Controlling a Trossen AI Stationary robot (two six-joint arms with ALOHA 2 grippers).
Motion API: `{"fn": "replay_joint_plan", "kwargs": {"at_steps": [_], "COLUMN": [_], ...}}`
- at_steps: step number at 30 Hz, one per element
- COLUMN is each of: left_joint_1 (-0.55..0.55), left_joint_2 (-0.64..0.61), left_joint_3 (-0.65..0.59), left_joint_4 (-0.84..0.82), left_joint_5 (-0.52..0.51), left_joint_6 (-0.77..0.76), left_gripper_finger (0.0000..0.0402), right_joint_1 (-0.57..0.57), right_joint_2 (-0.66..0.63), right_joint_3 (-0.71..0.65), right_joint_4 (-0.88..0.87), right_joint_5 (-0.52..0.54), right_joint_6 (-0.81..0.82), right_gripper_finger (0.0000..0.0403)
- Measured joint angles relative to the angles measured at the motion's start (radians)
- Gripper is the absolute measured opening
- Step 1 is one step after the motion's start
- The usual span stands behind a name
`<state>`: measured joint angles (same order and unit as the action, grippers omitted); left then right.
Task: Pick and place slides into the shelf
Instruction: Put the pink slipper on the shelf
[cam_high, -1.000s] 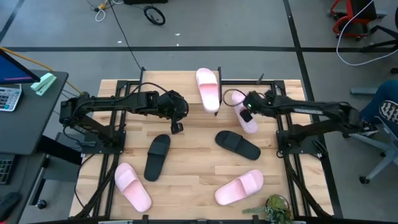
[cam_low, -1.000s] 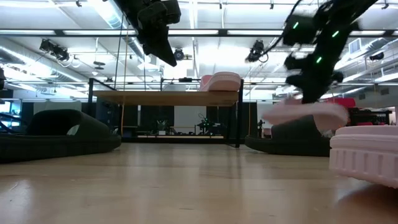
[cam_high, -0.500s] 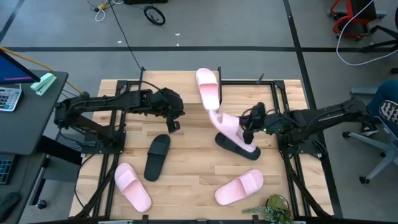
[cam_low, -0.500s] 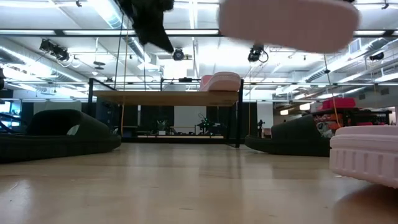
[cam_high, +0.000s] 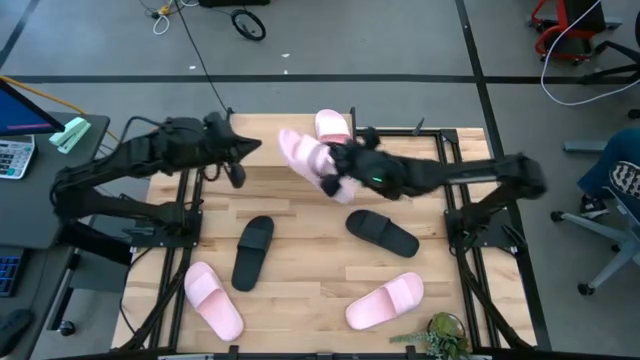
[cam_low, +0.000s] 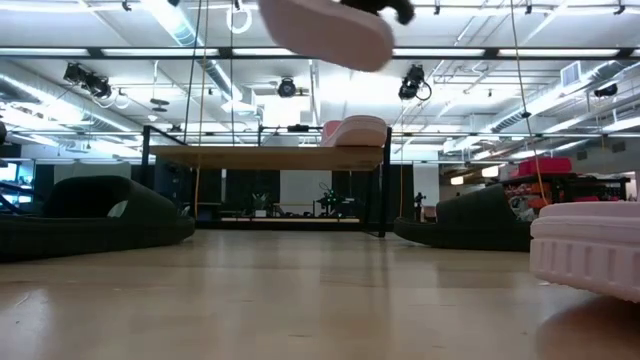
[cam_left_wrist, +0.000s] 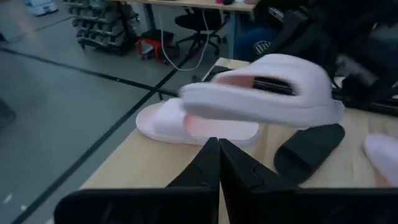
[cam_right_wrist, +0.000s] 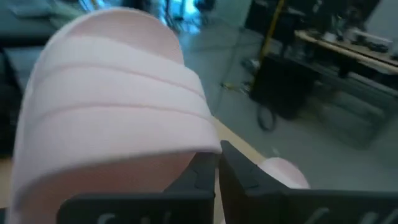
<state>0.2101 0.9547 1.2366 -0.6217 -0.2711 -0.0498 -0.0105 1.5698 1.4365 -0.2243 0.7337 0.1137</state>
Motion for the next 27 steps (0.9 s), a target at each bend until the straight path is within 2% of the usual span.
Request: {"fn": "replay_joint_plan", "kwargs": {"at_steps": [6, 12, 15, 20, 27], "left_joint_1": [0.025, 0.024, 0.024, 0.024, 0.024], "left_joint_2": [-0.03, -0.026, -0.026, -0.026, -0.026], "left_joint_3": [0.0, 0.0, 0.0, 0.0, 0.0], "left_joint_4": [-0.072, -0.133, -0.134, -0.135, -0.158], "left_joint_5": [-0.003, -0.002, -0.002, -0.002, -0.003], "left_joint_6": [-0.033, -0.034, -0.034, -0.01, 0.017], "left_gripper_finger": [0.0014, 0.0005, 0.0013, 0.0023, 0.0006], "right_joint_1": [-0.087, -0.15, -0.199, -0.266, -0.31], "right_joint_2": [0.292, 0.504, 0.568, 0.609, 0.619], "right_joint_3": [0.449, 0.708, 0.765, 0.777, 0.777], "right_joint_4": [-0.421, -0.547, -0.587, -0.607, -0.663], "right_joint_5": [-0.023, -0.035, -0.031, -0.025, -0.058], "right_joint_6": [0.185, 0.185, 0.197, 0.228, 0.252], "right_gripper_finger": [0.0007, 0.0005, 0.0005, 0.0005, 0.0014]}}
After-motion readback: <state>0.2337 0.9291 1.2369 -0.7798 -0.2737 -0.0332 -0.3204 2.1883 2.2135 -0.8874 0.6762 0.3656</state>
